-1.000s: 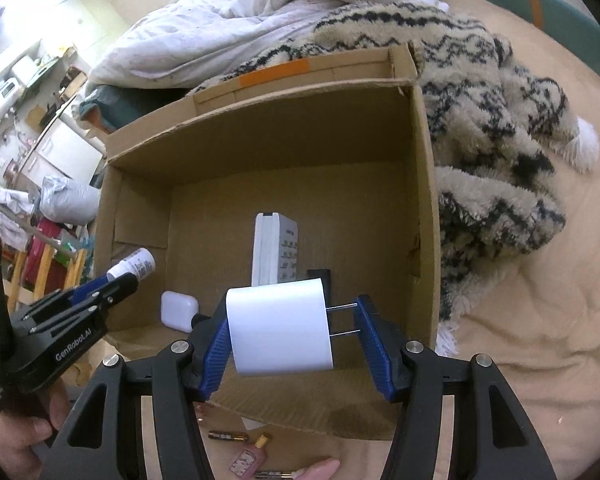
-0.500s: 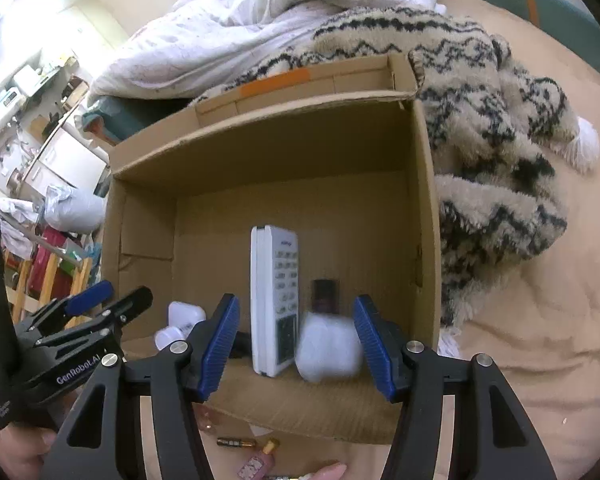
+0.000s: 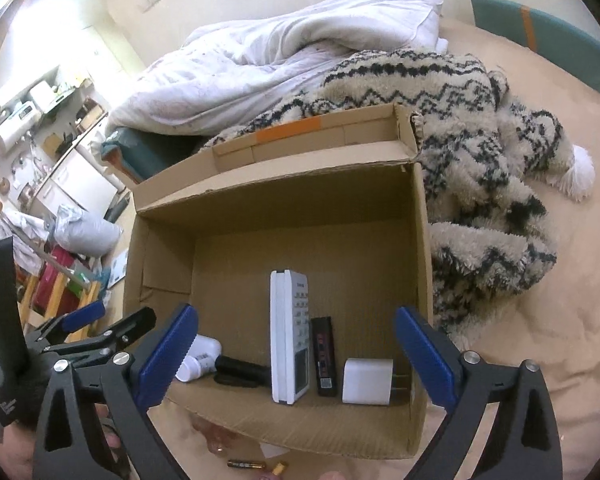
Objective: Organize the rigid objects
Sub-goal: 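Open the left tool to drop the pill bottle in the box while the right tool releases the charger, then move both tools out of the box toward the pink items beside it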
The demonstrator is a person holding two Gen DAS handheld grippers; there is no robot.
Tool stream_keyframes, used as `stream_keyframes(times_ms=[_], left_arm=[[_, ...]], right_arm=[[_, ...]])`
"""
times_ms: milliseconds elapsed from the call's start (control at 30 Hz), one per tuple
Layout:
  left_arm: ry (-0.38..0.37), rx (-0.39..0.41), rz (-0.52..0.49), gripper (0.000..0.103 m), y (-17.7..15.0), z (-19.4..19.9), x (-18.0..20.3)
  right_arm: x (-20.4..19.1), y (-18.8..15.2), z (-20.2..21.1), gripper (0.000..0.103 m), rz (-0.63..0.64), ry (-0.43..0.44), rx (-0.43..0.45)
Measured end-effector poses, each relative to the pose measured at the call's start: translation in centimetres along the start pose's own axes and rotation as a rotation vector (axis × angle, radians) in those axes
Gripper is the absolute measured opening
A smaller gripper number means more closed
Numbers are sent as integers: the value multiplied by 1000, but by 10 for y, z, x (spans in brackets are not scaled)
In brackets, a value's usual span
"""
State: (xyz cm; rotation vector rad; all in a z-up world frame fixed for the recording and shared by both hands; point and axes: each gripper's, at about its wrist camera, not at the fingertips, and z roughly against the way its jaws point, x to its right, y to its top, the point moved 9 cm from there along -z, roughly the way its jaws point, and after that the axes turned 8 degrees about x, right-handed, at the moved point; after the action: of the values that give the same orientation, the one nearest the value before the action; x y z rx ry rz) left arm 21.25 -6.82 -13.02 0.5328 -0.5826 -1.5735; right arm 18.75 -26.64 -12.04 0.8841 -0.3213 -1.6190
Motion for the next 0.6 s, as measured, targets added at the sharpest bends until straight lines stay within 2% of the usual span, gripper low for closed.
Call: stream_keyframes(times_ms=[267,367,600], left_arm=[[-5,-8,7,102,-1,6,-3],[-12,-20,-26,102,-1,11,2],[-2,10,-52,102,3,41,-2]], right_arm=[[-3,4,3,103,6,7,6],[-5,4,10,103,10,13,15],[-5,-7,37,103,27,4,17]])
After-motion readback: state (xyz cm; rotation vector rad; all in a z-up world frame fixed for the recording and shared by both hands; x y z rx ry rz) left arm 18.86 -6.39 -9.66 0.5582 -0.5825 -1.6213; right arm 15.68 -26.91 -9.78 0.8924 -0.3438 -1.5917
